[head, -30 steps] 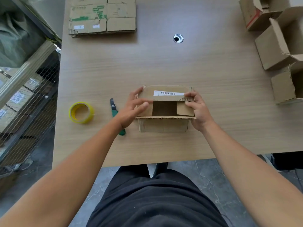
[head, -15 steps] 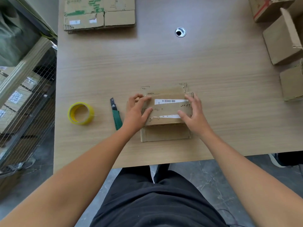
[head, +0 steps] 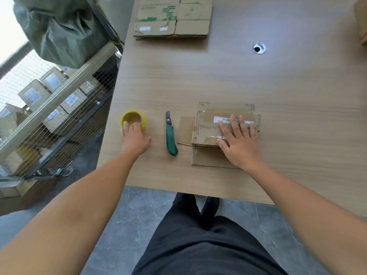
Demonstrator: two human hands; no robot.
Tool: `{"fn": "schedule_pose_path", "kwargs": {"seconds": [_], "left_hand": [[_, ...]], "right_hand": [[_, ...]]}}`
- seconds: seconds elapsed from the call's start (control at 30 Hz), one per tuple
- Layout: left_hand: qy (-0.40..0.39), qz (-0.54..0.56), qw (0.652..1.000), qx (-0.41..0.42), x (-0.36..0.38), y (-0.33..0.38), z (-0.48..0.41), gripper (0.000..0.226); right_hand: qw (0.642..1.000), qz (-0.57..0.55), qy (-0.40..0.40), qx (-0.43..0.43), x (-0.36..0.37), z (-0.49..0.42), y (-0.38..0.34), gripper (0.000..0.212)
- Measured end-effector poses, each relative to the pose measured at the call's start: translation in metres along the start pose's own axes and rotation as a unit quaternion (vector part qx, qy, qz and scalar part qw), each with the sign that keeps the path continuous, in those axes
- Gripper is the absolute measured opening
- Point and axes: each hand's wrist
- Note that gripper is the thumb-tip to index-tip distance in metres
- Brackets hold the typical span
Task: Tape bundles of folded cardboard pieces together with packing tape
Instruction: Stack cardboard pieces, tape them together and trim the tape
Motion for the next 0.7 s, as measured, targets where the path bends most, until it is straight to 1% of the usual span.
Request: {"fn": "schedule_pose_path", "kwargs": {"seconds": [0.03, 0.1, 0.17, 0.2, 0.27, 0.3, 0.37, 0.4, 0.47, 0.57, 0.63, 0.7], "left_hand": [[0.0, -0.016, 1.0, 0.021, -0.001, -0.005, -0.001, 0.049], [0.039, -0.006, 0.997, 0.066, -0.006, 0.007, 0.005, 0.03], [0.081, 0.042, 0.99, 0.109, -0.012, 0.038, 0.021, 0.025], [0.105, 0.067, 0.98, 0.155, -0.011, 0.057, 0.032, 0.024], [0.152, 0.083, 0.945, 0.277, -0.003, 0.1, 0.055, 0.021], [0.16, 0.093, 0.924, 0.335, 0.003, 0.12, 0.067, 0.02], [0.16, 0.088, 0.89, 0.417, 0.015, 0.148, 0.084, 0.023], [0.165, 0.073, 0.88, 0.44, 0.021, 0.156, 0.09, 0.026], [0.182, 0.053, 0.872, 0.451, 0.032, 0.164, 0.095, 0.029], [0.188, 0.057, 0.876, 0.44, 0.041, 0.166, 0.093, 0.026], [0.16, 0.058, 0.882, 0.439, 0.041, 0.166, 0.092, 0.021], [0.124, 0.053, 0.885, 0.446, 0.039, 0.164, 0.092, 0.02]], "right_hand": [[1.0, -0.006, -0.003, 0.0, -0.001, 0.0, 0.0, 0.066], [1.0, -0.013, -0.007, 0.002, -0.003, -0.001, 0.001, 0.067], [1.0, -0.028, -0.004, -0.003, -0.005, 0.0, 0.002, 0.067], [0.999, -0.046, 0.005, -0.008, -0.006, 0.0, 0.003, 0.067], [0.992, -0.118, 0.049, -0.018, -0.008, 0.001, 0.003, 0.066], [0.981, -0.177, 0.078, -0.019, -0.011, 0.002, 0.003, 0.064], [0.945, -0.301, 0.128, -0.012, -0.017, 0.006, 0.005, 0.057], [0.93, -0.337, 0.143, -0.012, -0.02, 0.007, 0.006, 0.054], [0.925, -0.34, 0.165, -0.027, -0.022, 0.011, 0.007, 0.05], [0.923, -0.324, 0.202, -0.049, -0.021, 0.015, 0.005, 0.045], [0.919, -0.335, 0.203, -0.04, -0.02, 0.016, 0.0, 0.049], [0.916, -0.338, 0.212, -0.033, -0.017, 0.015, -0.002, 0.045]]}}
Point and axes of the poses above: each hand's wrist, its own z-axis away from the middle knuckle, its own x-axis out of the palm, y = z × x, and after that the axes turned 4 degrees about -x, right-handed
